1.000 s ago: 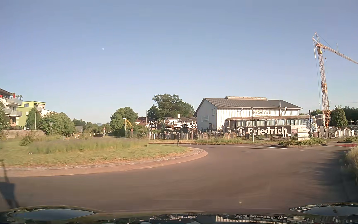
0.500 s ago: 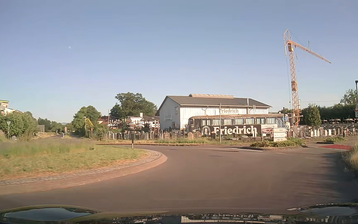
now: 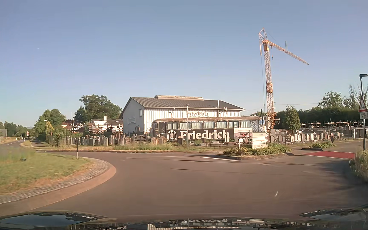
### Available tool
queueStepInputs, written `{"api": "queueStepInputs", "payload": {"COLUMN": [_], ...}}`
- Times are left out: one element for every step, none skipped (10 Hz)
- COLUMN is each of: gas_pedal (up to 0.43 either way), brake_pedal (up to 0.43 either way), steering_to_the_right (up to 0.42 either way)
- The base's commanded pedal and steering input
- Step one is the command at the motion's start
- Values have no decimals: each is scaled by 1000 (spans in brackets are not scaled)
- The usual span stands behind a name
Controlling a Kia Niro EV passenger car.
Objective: Follow the waypoints while adhering to traffic rules and regulations
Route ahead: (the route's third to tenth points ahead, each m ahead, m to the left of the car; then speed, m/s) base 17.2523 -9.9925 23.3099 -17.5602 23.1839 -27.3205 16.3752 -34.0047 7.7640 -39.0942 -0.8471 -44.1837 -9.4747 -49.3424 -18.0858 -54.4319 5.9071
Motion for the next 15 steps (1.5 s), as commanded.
{"api": "queueStepInputs", "payload": {"gas_pedal": [47,47,47,47,47,47,47,47,47,47,59,59,67,67,67], "brake_pedal": [0,0,0,0,0,0,0,0,0,0,0,0,0,0,0], "steering_to_the_right": [225,227,227,227,226,226,226,226,226,226,226,226,226,226,226]}}
